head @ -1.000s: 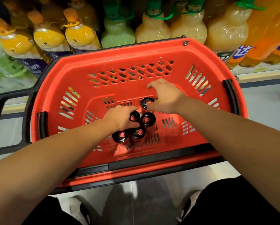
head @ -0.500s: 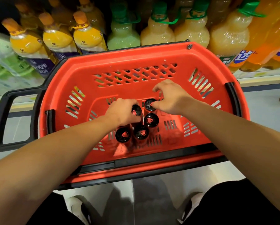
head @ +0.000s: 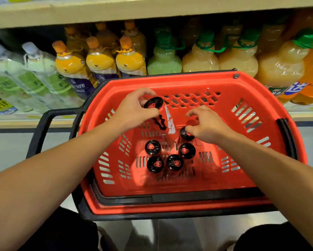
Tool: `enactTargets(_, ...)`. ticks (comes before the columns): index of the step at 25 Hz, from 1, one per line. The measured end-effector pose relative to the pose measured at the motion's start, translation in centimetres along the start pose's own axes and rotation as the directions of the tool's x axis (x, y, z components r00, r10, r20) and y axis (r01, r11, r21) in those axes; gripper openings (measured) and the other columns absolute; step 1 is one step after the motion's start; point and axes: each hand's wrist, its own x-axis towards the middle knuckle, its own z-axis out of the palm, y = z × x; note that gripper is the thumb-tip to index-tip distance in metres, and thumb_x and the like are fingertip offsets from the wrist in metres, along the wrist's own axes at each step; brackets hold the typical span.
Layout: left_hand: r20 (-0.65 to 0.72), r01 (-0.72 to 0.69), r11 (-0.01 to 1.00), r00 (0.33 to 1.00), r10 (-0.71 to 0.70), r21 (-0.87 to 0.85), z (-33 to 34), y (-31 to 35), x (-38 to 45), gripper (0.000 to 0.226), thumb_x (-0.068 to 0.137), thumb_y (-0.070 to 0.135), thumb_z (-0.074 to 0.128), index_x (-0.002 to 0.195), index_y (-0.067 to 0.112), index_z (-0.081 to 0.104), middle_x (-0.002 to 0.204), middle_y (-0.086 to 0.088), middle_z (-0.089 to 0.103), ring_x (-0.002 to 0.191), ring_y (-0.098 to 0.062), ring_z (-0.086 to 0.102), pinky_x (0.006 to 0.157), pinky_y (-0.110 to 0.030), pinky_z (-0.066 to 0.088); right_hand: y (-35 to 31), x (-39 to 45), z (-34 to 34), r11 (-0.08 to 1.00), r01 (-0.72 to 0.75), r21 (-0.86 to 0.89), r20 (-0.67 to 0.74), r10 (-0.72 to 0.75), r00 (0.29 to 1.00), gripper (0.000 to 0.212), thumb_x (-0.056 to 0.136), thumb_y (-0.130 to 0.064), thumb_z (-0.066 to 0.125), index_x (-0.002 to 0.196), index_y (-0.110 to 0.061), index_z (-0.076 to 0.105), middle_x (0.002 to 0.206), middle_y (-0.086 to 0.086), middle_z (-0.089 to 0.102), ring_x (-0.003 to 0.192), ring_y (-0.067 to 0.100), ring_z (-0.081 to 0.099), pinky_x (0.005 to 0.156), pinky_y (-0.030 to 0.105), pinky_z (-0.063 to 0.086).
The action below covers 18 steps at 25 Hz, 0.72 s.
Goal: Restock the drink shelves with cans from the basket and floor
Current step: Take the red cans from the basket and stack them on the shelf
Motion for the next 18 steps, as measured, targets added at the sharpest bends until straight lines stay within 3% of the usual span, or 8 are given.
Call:
enactTargets(4, 0.004, 0.070, 0.916, 0.997, -0.074, -0.394, -0.1, 0.8, 0.1, 0.045, 0.068, 0.022, 0.072, 0.112, 0.025, 0.061, 0.084, -0.011, 0.068, 0.071, -0.019, 0.061, 0.068, -0.032, 0.046, -0.4, 0.3, 0.4, 0.998, 0.033, 0.052, -0.039, -0.031, 0.999, 0.042, 0.082, -0.025, 0.067, 0.124, -0.020, 0.058, 0.134, -0.001, 0.046, 0.111, 0.019, 0.051, 0.089, 0.026, 0.037)
enactTargets(7, 0.014, 0.103, 0.781, 0.993, -0.119, -0.617, 0.2, 2.0, 0.1, 0.030, 0.096, 0.017, 0.057, 0.125, 0.020, 0.058, 0.090, -0.005, 0.068, 0.071, -0.009, 0.065, 0.066, -0.027, 0.051, -0.2, 0.7, 0.8, 0.998, 0.023, 0.052, -0.050, -0.021, 0.999, 0.041, 0.082, -0.024, 0.066, 0.122, -0.021, 0.059, 0.134, -0.002, 0.047, 0.116, 0.020, 0.050, 0.093, 0.027, 0.038)
enactTargets(10, 0.060, 0.163, 0.615, 0.981, -0.185, -0.772, 0.6, 2.4, 0.6, 0.030, 0.103, 0.031, 0.043, 0.130, 0.026, 0.056, 0.102, -0.009, 0.069, 0.089, -0.023, 0.067, 0.079, -0.040, 0.056, 0.3, 1.1, 1.0, 1.000, 0.010, 0.018, -0.029, -0.010, 1.000, 0.042, 0.082, -0.024, 0.069, 0.123, -0.020, 0.059, 0.135, 0.002, 0.047, 0.123, 0.021, 0.048, 0.101, 0.030, 0.038)
enactTargets(13, 0.132, 0.265, 0.512, 0.951, -0.281, -0.817, 0.9, 2.3, 1.0, 0.039, 0.100, 0.042, 0.046, 0.123, 0.015, 0.061, 0.097, -0.021, 0.065, 0.082, -0.036, 0.066, 0.082, -0.050, 0.053, 1.1, 1.9, 1.0, 0.999, 0.004, -0.039, 0.038, -0.002, 0.999, 0.043, 0.082, -0.023, 0.070, 0.123, -0.019, 0.059, 0.132, 0.005, 0.049, 0.123, 0.025, 0.048, 0.100, 0.032, 0.038)
enactTargets(15, 0.157, 0.320, 0.535, 0.932, -0.327, -0.782, 1.1, 2.1, 0.8, 0.049, 0.094, 0.049, 0.052, 0.114, 0.005, 0.064, 0.090, -0.020, 0.068, 0.076, -0.033, 0.068, 0.079, -0.047, 0.055, 1.8, 2.6, 1.1, 0.997, 0.007, -0.080, 0.086, -0.001, 0.996, 0.045, 0.081, -0.023, 0.070, 0.124, -0.018, 0.059, 0.129, 0.007, 0.050, 0.120, 0.026, 0.050, 0.096, 0.031, 0.039)
enactTargets(16, 0.148, 0.302, 0.599, 0.944, -0.293, -0.741, 1.2, 1.7, 0.8, 0.040, 0.090, 0.044, 0.060, 0.109, 0.009, 0.064, 0.086, -0.016, 0.070, 0.074, -0.031, 0.068, 0.076, -0.045, 0.056, 2.2, 2.9, 1.1, 0.995, 0.007, -0.095, 0.096, 0.002, 0.995, 0.045, 0.080, -0.023, 0.070, 0.124, -0.018, 0.059, 0.128, 0.008, 0.051, 0.118, 0.026, 0.050, 0.095, 0.030, 0.039)
enactTargets(17, 0.150, 0.272, 0.665, 0.960, -0.237, -0.695, 1.4, 1.3, 0.7, 0.029, 0.084, 0.033, 0.070, 0.106, 0.016, 0.062, 0.082, -0.012, 0.070, 0.073, -0.030, 0.068, 0.074, -0.043, 0.056, 2.6, 3.2, 1.1, 0.995, 0.004, -0.104, 0.096, 0.006, 0.995, 0.046, 0.080, -0.023, 0.071, 0.123, -0.018, 0.059, 0.125, 0.007, 0.052, 0.116, 0.026, 0.051, 0.094, 0.030, 0.039)
enactTargets(18, 0.155, 0.234, 0.729, 0.972, -0.175, -0.643, 1.5, 0.9, 0.6, 0.034, 0.076, 0.019, 0.075, 0.106, 0.020, 0.060, 0.080, -0.009, 0.069, 0.073, -0.029, 0.067, 0.072, -0.041, 0.056, 2.9, 3.5, 1.0, 0.995, 0.000, -0.104, 0.092, 0.010, 0.996, 0.046, 0.079, -0.023, 0.071, 0.123, -0.018, 0.059, 0.121, 0.006, 0.051, 0.114, 0.027, 0.052, 0.094, 0.031, 0.040)
